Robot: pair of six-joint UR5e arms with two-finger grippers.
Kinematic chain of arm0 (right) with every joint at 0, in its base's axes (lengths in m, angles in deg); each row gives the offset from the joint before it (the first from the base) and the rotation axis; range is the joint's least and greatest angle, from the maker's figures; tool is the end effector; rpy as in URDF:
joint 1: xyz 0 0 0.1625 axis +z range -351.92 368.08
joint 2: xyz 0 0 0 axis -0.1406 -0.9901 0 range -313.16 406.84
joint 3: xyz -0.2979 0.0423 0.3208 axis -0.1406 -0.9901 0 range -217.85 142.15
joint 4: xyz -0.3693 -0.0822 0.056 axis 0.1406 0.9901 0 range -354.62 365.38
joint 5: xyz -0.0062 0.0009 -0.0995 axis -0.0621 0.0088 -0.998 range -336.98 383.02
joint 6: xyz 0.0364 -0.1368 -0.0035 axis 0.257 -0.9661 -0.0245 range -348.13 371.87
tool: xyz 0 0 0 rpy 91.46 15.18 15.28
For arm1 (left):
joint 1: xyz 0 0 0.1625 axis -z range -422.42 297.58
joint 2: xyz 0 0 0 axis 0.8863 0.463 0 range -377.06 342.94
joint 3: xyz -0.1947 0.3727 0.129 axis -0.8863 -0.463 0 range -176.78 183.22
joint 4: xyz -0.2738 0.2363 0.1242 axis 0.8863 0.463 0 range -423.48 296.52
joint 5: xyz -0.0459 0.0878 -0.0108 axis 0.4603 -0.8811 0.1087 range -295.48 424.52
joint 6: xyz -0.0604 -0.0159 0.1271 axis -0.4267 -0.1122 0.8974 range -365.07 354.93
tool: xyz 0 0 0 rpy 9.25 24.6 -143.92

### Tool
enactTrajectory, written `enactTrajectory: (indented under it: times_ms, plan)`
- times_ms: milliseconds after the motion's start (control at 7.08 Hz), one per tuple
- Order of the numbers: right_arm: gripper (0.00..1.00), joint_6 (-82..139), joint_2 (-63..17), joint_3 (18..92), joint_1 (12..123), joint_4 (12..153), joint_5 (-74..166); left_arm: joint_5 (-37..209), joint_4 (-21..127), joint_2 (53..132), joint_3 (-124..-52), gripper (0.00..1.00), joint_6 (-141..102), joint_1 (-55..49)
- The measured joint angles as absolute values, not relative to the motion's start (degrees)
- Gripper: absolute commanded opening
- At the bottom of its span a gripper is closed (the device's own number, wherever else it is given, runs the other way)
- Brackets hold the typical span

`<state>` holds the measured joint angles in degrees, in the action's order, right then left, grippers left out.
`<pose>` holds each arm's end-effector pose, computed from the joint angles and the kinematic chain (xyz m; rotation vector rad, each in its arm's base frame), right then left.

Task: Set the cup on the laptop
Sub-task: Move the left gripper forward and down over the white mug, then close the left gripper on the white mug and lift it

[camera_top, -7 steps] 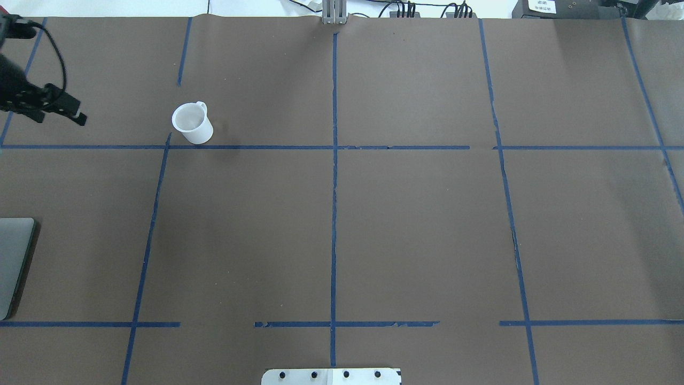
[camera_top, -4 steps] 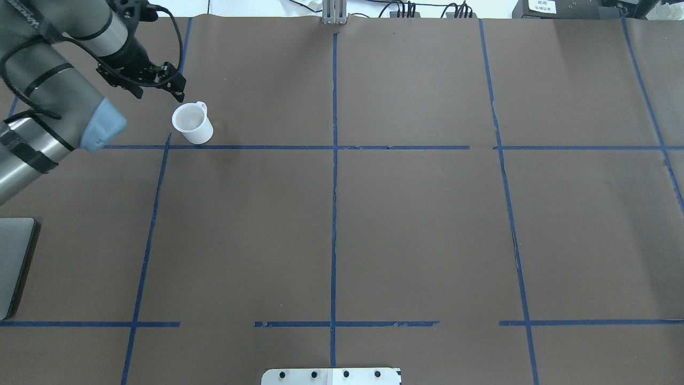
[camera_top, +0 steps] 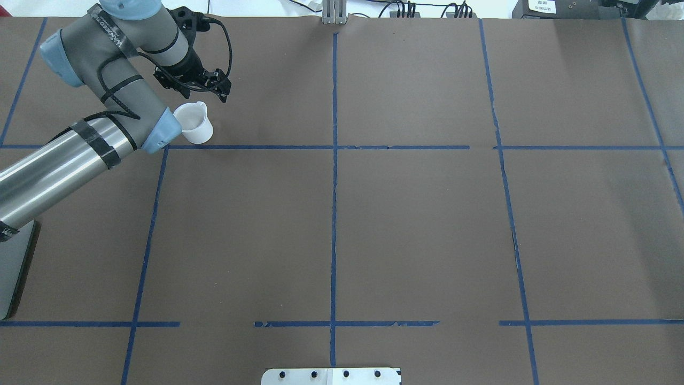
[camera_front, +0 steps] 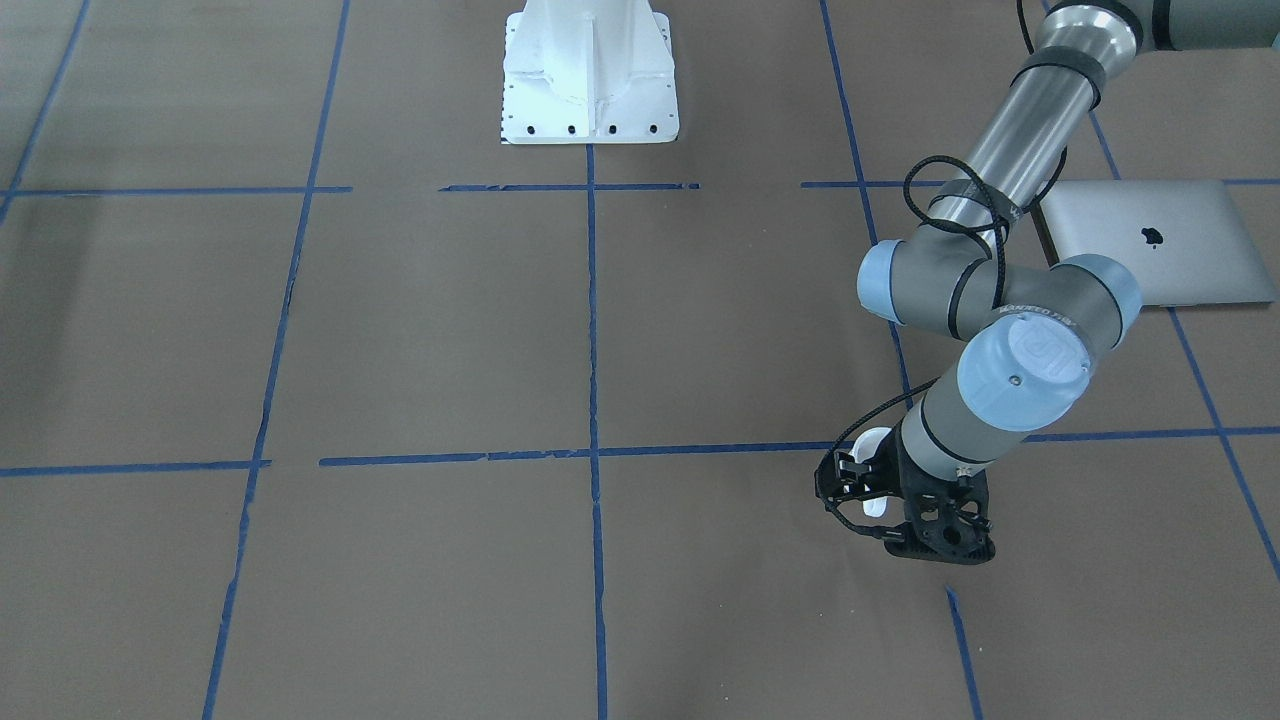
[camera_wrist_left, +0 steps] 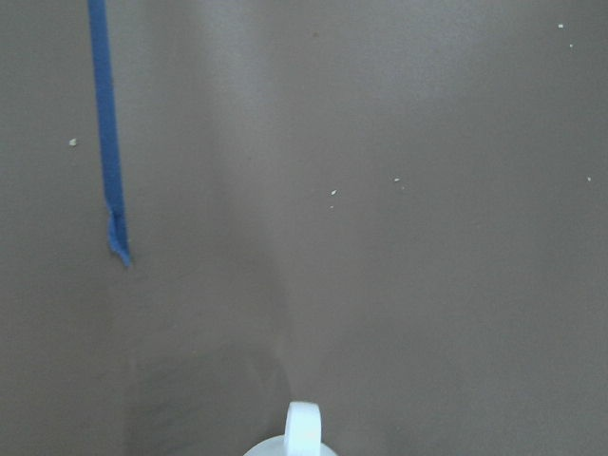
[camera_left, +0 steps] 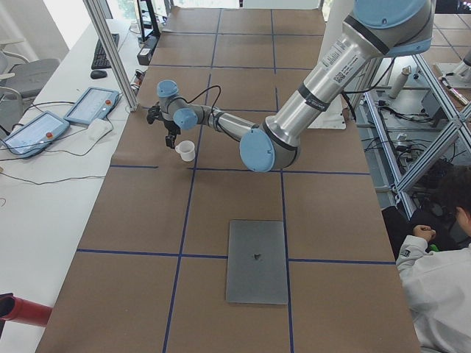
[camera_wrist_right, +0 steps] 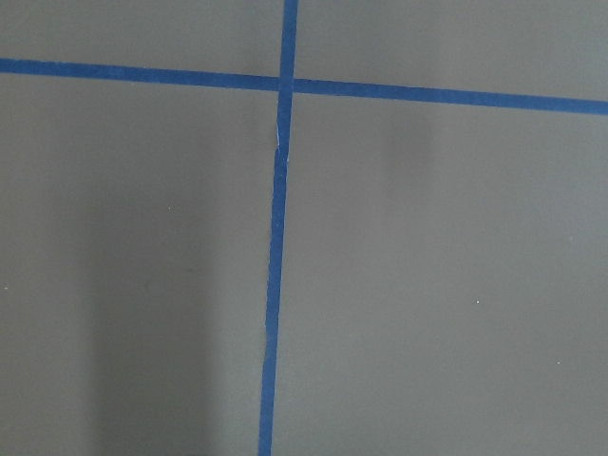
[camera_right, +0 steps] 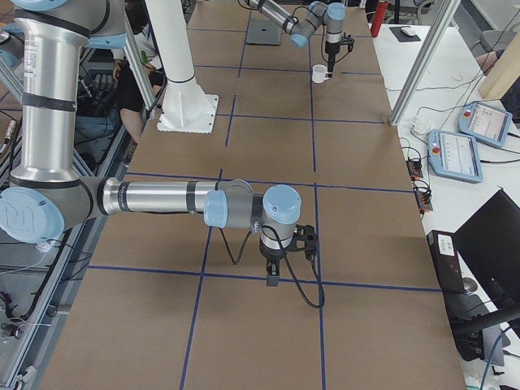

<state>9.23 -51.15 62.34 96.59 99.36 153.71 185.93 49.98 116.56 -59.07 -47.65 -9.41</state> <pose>0.0307 -0.3944 0.6947 -0.0223 -0.7105 -0.0581 0.4349 -0.6762 0.4129 0.1777 0.8318 0.0965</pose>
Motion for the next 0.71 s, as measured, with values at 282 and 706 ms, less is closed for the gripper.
enactTrajectory:
  times_ms: [282,706]
  plan:
    - [1.0,9.2,-51.2,62.3,96.6,99.4,153.7,183.8,50.4,116.7,-57.0,0.4,-47.2,-10.9]
    - [1.0,9.2,-51.2,62.3,96.6,99.4,153.7,183.5,50.0,116.3,-56.6,0.0,-46.3,-11.4]
